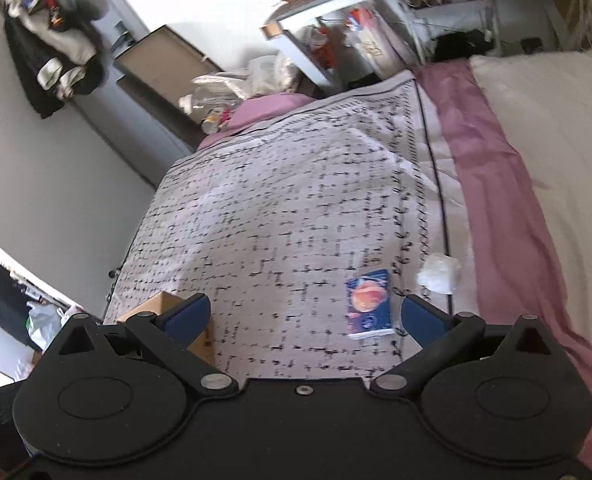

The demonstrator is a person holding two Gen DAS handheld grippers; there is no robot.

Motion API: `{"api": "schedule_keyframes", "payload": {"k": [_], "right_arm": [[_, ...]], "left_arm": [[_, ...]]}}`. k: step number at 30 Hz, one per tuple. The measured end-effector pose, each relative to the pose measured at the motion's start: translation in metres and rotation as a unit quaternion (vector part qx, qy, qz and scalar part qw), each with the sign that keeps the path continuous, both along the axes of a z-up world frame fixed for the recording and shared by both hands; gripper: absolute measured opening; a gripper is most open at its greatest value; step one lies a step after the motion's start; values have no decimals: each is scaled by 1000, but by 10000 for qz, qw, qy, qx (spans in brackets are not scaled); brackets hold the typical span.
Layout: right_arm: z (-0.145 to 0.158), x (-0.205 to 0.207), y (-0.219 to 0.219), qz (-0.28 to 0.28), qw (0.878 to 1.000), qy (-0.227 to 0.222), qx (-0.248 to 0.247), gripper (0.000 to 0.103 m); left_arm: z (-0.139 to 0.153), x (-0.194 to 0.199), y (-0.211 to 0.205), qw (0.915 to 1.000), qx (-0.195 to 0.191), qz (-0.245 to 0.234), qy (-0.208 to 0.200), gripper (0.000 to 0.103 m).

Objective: Organize soft objects
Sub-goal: 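Close the left tool on the planet tissue pack while the right tool grasps the clear bag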

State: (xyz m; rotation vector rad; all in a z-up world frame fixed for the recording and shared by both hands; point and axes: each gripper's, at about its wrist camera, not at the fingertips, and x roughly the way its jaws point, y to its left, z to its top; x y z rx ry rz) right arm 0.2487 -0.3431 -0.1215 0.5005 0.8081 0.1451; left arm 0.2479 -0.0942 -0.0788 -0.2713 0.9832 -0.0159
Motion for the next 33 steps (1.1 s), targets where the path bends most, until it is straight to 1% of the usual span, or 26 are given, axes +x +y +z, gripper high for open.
{"api": "schedule_keyframes", "payload": {"k": [7,14,19,23,24,25,29,31,33], "right_arm": [[-21,8,-36,-312,9992,216,153,103],[-52,23,-69,-843,9936,525,535,102],[-74,33,-80,-1181,9873,725,772,102],[-92,41,-81,-1330,9857,774,689,100],[-96,43,-82,-1366,9854,783,650,99],[-100,45,-82,-1403,9850,790,617,95],[-115,55,-89,-1479,9833,845,642,91],[-123,61,-91,-1455,9833,902,614,86],[-132,67,-92,-1416,9825,1004,674,84]], "left_arm": [[-15,12,-28,9998,75,-113,146,77],[-34,27,-54,9993,127,-190,279,77],[-50,40,-70,9987,172,-249,414,77],[-63,53,-81,9982,186,-289,489,76],[-66,56,-83,9981,175,-299,501,76],[-69,59,-86,9981,167,-310,505,76],[-85,72,-99,9975,145,-441,541,76],[-94,78,-106,9966,148,-543,597,76],[-104,83,-113,9959,167,-561,688,76]]}}
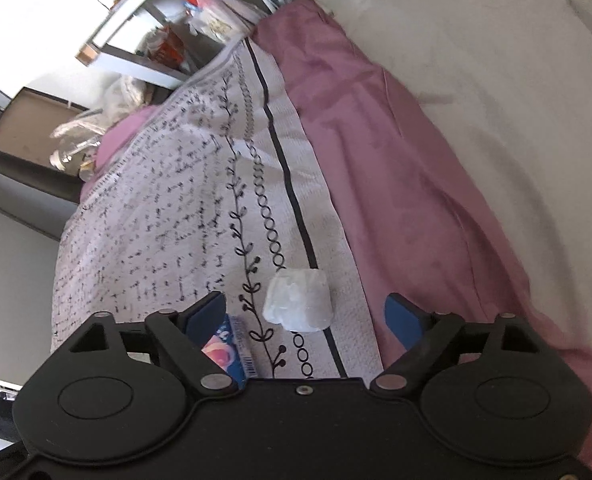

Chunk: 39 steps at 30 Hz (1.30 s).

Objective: Organize soft objects
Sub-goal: 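Close the left tool on the planet tissue pack while the right tool grasps the clear bag, then carry the tissue pack with the left tool while the right tool carries the clear bag to the box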

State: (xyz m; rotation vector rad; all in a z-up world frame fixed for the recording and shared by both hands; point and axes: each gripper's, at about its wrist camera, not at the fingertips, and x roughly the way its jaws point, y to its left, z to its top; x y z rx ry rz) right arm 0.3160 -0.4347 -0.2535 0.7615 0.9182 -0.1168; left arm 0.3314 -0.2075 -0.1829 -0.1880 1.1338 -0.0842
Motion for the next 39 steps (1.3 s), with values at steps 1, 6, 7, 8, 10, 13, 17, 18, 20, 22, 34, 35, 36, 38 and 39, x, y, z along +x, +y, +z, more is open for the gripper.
{"api": "schedule_keyframes", "payload": {"k": [1,6,7,8,10,13,17,18,20,22,34,35,36,38,39], "right_arm": [[-4,2,0,33,10000,20,55,83],[-15,12,4,198,9998,18,62,82],[-17,13,4,209,9998,35,63,82],[-20,16,3,209,9997,52,75,82],[-26,20,3,243,9996,92,77,80],[-31,24,5,314,9994,105,49,79],[-34,28,10,404,9991,60,-104,76],[-34,28,9,395,9991,51,-118,73],[-35,28,8,353,9992,32,-179,63],[-35,28,6,293,9993,34,-223,51],[-24,19,5,209,9995,18,-244,44],[-20,18,7,228,9993,11,-304,44],[-15,16,9,268,9990,-16,-368,44],[-5,13,13,352,9982,-84,-487,44],[0,11,15,379,9978,-117,-533,44]], "left_arm": [[-5,3,-3,10000,-9,-6,27,76],[-33,17,-14,9996,-62,-82,245,76],[-38,20,-16,9995,-88,-93,284,76],[-42,21,-17,9994,-112,-103,305,76],[-49,25,-20,9992,-127,-122,362,76],[-59,30,-21,9987,-191,-155,441,76],[-61,35,-23,9989,-184,-200,382,76],[-61,35,-24,9990,-177,-202,361,73],[-60,38,-27,9989,-206,-246,330,68],[-60,39,-30,9985,-317,-291,336,55],[-26,15,-13,9989,-443,-123,33,44],[-21,12,-10,9989,-447,-110,-2,44],[-17,9,-7,9989,-447,-93,-42,44],[-9,2,-1,9989,-452,-61,-104,44],[-5,-1,2,9988,-462,-47,-124,45]]}}
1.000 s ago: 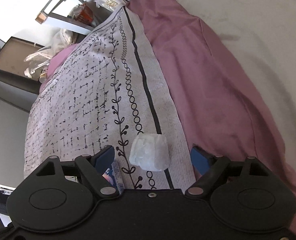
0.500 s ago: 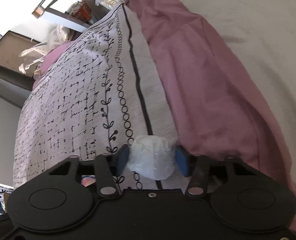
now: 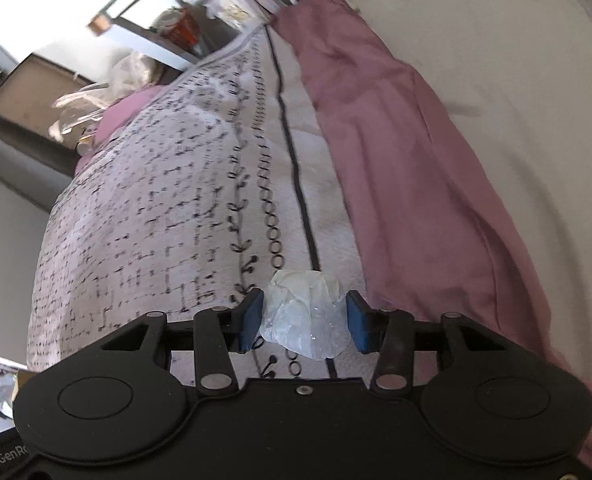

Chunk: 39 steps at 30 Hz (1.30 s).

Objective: Organize soft objects
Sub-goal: 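Carry the tissue pack with the left tool while the right tool carries the clear bag to the box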

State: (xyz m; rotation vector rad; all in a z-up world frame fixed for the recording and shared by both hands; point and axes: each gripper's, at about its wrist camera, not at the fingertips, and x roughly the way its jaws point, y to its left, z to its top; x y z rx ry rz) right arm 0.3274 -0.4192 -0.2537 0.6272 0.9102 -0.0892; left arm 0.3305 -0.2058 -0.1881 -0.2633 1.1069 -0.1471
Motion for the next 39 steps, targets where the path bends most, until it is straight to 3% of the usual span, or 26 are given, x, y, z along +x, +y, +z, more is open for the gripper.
{"api": "schedule_keyframes", "payload": {"k": [19,28,39], "right_arm": [[89,-35,49,356,9976,-546,-244,44],[113,-47,87,557,9954,-699,-357,44],[125,-60,137,799,9926,-717,-568,44]], "left_arm": [[63,-44,56,9978,-385,270,-460,45],[89,-59,95,9950,-524,511,-682,45],[99,-75,146,9926,-625,755,-722,45]]}}
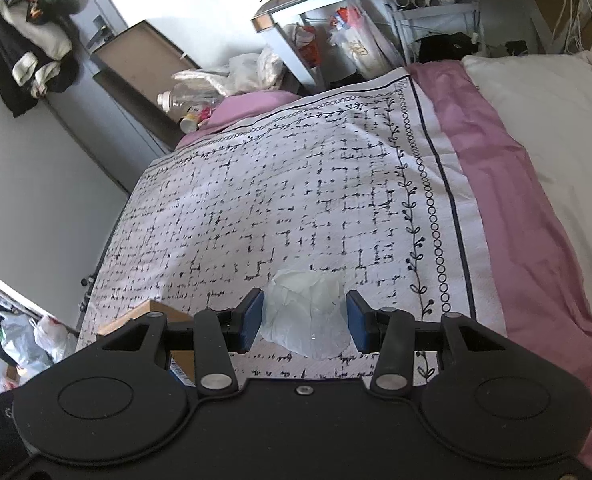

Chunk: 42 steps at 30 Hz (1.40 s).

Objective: Organize soft objects
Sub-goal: 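Carry the tissue pack with the left tool while the right tool carries the clear bag to the box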

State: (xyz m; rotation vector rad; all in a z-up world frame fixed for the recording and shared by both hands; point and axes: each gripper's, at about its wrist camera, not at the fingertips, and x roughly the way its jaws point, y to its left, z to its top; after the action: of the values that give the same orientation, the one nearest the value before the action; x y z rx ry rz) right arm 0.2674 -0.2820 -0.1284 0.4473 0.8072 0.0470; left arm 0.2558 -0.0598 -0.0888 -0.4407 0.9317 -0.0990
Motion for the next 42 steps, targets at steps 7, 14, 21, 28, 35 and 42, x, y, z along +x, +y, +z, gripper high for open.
{"api": "schedule_keyframes", "payload": {"k": [7,14,21,28,35,42], "right_arm": [[3,-5,28,92,9997,73,-211,44],[5,-9,66,387,9982,138,-429,44],[5,-8,101,602,9966,183,-540,44],[6,-5,129,759,9951,207,-602,44],[6,-3,153,917,9934,232,-652,44],[6,-1,171,1045,9917,283,-692,44]], "left_arm": [[0,-6,32,9999,-20,125,24,45],[-4,-12,67,9996,-35,276,82,45],[-13,-14,97,9990,-33,387,212,45],[-24,-16,124,9981,-7,523,333,45],[-40,-16,140,9972,-5,560,495,45],[-62,-13,145,9953,-36,572,780,48]]}}
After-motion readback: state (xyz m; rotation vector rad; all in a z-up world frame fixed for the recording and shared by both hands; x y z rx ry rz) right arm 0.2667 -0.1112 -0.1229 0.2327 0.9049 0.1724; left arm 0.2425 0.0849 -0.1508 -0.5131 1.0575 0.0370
